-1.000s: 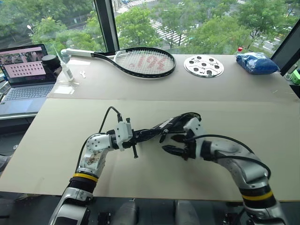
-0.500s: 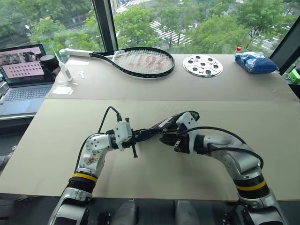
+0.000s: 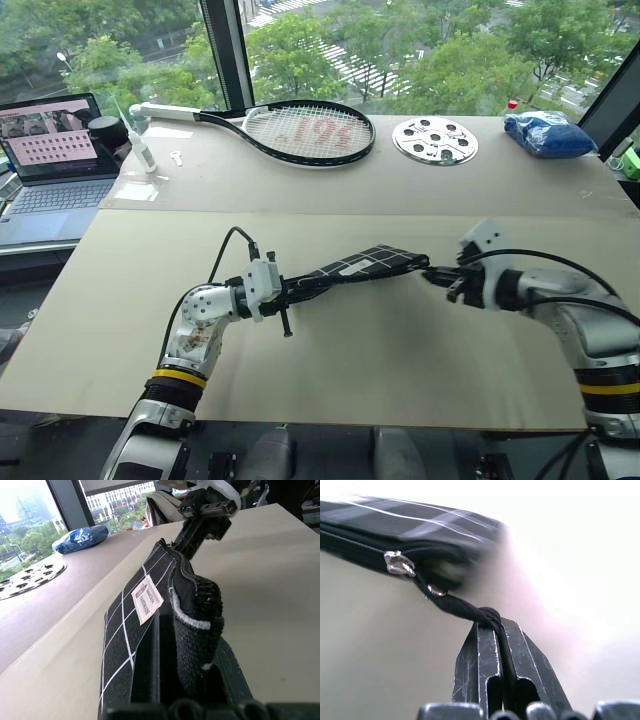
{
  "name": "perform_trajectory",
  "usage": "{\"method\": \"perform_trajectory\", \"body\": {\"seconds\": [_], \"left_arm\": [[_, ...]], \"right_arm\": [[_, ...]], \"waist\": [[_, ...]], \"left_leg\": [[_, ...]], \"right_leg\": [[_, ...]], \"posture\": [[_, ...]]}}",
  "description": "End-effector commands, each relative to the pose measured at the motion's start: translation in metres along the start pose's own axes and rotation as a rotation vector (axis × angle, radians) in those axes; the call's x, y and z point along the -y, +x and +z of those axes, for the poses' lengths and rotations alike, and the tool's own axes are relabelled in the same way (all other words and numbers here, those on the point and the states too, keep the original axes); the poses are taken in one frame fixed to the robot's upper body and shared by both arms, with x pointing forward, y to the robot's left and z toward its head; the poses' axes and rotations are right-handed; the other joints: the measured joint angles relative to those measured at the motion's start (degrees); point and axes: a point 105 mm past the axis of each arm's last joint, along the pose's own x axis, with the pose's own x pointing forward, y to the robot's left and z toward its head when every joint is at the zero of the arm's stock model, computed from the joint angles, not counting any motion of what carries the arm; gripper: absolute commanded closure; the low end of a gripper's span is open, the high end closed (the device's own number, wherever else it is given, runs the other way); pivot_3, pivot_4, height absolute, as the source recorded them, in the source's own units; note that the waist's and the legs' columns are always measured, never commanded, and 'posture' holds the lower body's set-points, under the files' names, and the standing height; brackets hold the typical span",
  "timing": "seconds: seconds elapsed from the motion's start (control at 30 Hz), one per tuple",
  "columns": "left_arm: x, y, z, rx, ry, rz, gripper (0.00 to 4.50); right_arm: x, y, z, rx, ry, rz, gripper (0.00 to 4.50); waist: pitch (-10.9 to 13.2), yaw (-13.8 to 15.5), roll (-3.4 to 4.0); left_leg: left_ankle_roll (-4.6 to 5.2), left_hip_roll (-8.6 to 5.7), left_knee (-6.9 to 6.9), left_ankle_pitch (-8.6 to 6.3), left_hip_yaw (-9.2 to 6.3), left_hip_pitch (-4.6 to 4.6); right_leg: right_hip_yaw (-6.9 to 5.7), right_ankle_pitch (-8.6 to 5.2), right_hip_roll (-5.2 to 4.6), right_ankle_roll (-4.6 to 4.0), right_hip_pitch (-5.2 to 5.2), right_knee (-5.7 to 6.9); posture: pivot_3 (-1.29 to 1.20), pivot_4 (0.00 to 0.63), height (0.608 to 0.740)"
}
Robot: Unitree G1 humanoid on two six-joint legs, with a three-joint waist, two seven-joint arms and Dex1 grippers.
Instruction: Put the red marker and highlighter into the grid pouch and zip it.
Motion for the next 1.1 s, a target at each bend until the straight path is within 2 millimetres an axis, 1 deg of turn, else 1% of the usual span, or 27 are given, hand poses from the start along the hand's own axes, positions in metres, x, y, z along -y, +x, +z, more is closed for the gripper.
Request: {"method": "perform_trajectory", "body": {"seconds": [0.03, 0.1, 0.13, 0.2, 0.23, 0.27, 0.3, 0.33, 0.37, 0.4, 0.47, 0.53, 0.6, 0.63, 0.7, 0.77, 0.9, 1.1], "left_arm": [[-0.007, -0.001, 0.012, 0.026, 0.032, 0.011, 4.5], [-0.007, 0.0, 0.013, 0.028, 0.032, 0.009, 4.5], [-0.007, 0.001, 0.013, 0.03, 0.031, 0.007, 4.5], [-0.008, 0.002, 0.014, 0.034, 0.03, 0.005, 4.5], [-0.008, 0.003, 0.014, 0.035, 0.03, 0.004, 4.5], [-0.008, 0.003, 0.014, 0.036, 0.029, 0.002, 4.5], [-0.008, 0.004, 0.014, 0.037, 0.03, -0.003, 4.5], [-0.008, 0.004, 0.014, 0.036, 0.031, -0.009, 4.5], [-0.008, 0.004, 0.014, 0.035, 0.033, -0.016, 4.5], [-0.008, 0.005, 0.014, 0.034, 0.036, -0.024, 4.5], [-0.009, 0.005, 0.013, 0.032, 0.043, -0.043, 4.5], [-0.01, 0.006, 0.012, 0.027, 0.055, -0.073, 4.5], [-0.01, 0.008, 0.011, 0.026, 0.077, -0.112, 4.5], [-0.01, 0.009, 0.01, 0.027, 0.088, -0.127, 4.5], [-0.01, 0.012, 0.011, 0.034, 0.118, -0.163, 4.5], [-0.011, 0.013, 0.011, 0.041, 0.143, -0.188, 4.5], [-0.007, 0.022, 0.012, 0.094, 0.192, -0.258, 4.5], [0.003, 0.033, 0.012, 0.145, 0.266, -0.366, 4.5]], "right_arm": [[0.023, -0.011, 0.012, 0.036, -0.044, -0.089, 4.46], [0.026, -0.011, 0.015, 0.056, -0.039, -0.1, 4.46], [0.021, -0.009, 0.017, 0.077, -0.031, -0.074, 4.46], [0.007, -0.005, 0.02, 0.107, -0.014, -0.001, 3.84], [0.0, -0.005, 0.021, 0.116, -0.005, 0.034, 3.64], [-0.006, -0.005, 0.022, 0.124, 0.002, 0.065, 3.32], [-0.008, -0.006, 0.023, 0.136, 0.02, 0.079, 3.02], [-0.009, -0.007, 0.024, 0.147, 0.04, 0.088, 2.61], [-0.01, -0.012, 0.026, 0.164, 0.065, 0.118, 2.18], [-0.011, -0.018, 0.027, 0.171, 0.101, 0.148, 1.94], [-0.012, -0.036, 0.033, 0.211, 0.16, 0.218, 1.23], [-0.003, -0.054, 0.033, 0.221, 0.148, 0.204, 1.23], [0.007, -0.072, 0.022, 0.192, 0.117, 0.159, 1.23], [0.009, -0.08, 0.017, 0.182, 0.106, 0.152, 1.23], [0.006, -0.096, 0.011, 0.174, 0.072, 0.157, 1.23], [0.0, -0.105, 0.01, 0.175, 0.054, 0.167, 1.23], [-0.007, -0.107, 0.006, 0.179, 0.071, 0.138, 1.23], [-0.019, -0.096, 0.003, 0.184, 0.089, 0.142, 1.23]], "waist": [[0.0, -0.32, 0.0], [0.0, -0.33, 0.0], [0.0, -0.29, 0.0], [0.0, -0.06, 0.0], [0.0, 0.06, 0.0], [0.0, 0.1, 0.0], [0.0, 0.14, 0.0], [0.0, 0.16, 0.0], [0.0, 0.18, 0.0], [0.0, 0.2, 0.0], [0.0, 0.49, 0.0], [0.0, 0.59, 0.0], [0.0, 0.93, 0.0], [0.0, 0.97, 0.0], [0.01, 1.05, -0.01], [0.01, 1.02, 0.0], [0.01, 0.25, -0.01], [0.02, 0.47, -0.03]], "left_leg": [[0.0, 0.01, -0.01, 0.0, 0.0, 0.01], [0.0, 0.0, -0.01, 0.0, 0.01, 0.01], [0.0, 0.0, 0.0, 0.0, 0.02, 0.0], [0.0, 0.01, 0.0, 0.0, 0.01, 0.0], [-0.01, 0.0, 0.0, 0.01, 0.01, -0.01], [-0.02, -0.01, 0.0, 0.01, 0.01, -0.04], [-0.01, 0.0, 0.0, 0.01, 0.01, -0.04], [-0.02, 0.0, 0.0, 0.01, 0.01, -0.04], [-0.02, -0.01, 0.01, 0.01, 0.01, -0.04], [-0.02, -0.01, 0.01, 0.01, 0.01, -0.04], [-0.01, -0.02, 0.01, 0.01, 0.01, -0.05], [-0.01, -0.03, 0.01, 0.0, 0.0, -0.07], [0.02, -0.03, 0.03, -0.01, 0.0, -0.08], [0.03, -0.02, 0.03, -0.02, 0.0, -0.08], [0.07, -0.02, 0.03, -0.04, 0.01, -0.07], [0.08, -0.02, 0.03, -0.04, 0.03, -0.07], [0.08, -0.01, 0.06, -0.04, 0.07, -0.05], [0.09, -0.01, 0.08, -0.05, 0.06, -0.05]], "right_leg": [[0.0, 0.0, 0.0, 0.0, 0.0, 0.0], [0.01, 0.0, 0.0, 0.0, 0.0, 0.0], [0.01, 0.0, -0.01, 0.0, 0.01, 0.0], [0.01, 0.0, -0.01, 0.0, 0.01, 0.0], [0.01, 0.0, -0.01, 0.0, 0.02, 0.0], [0.01, 0.01, -0.01, 0.0, 0.01, 0.0], [0.0, 0.01, -0.01, 0.0, 0.01, 0.0], [0.01, 0.01, -0.01, 0.0, 0.01, -0.01], [0.01, 0.01, -0.01, 0.0, 0.01, -0.01], [0.01, 0.01, -0.02, 0.0, 0.01, -0.01], [0.01, 0.01, -0.02, 0.0, 0.02, -0.01], [0.0, 0.01, -0.02, 0.01, 0.02, -0.01], [-0.02, 0.01, -0.03, 0.01, 0.03, -0.03], [-0.05, 0.01, -0.02, 0.02, 0.05, -0.02], [-0.05, 0.01, -0.02, 0.02, 0.06, -0.03], [-0.05, 0.01, -0.03, 0.02, 0.07, -0.01], [-0.01, 0.01, -0.03, 0.03, 0.07, -0.02], [-0.02, 0.01, -0.04, 0.03, 0.11, -0.02]], "posture": [[0.0, 0.15, 0.74], [0.0, 0.15, 0.74], [0.0, 0.15, 0.74], [0.0, 0.15, 0.74], [0.0, 0.15, 0.74], [0.0, 0.15, 0.74], [0.0, 0.15, 0.74], [0.0, 0.15, 0.74], [0.0, 0.15, 0.74], [0.0, 0.15, 0.74], [0.0, 0.15, 0.74], [0.0, 0.15, 0.74], [0.0, 0.15, 0.74], [0.0, 0.15, 0.74], [0.0, 0.15, 0.74], [0.0, 0.15, 0.74], [0.0, 0.15, 0.74], [0.0, 0.15, 0.74]]}}
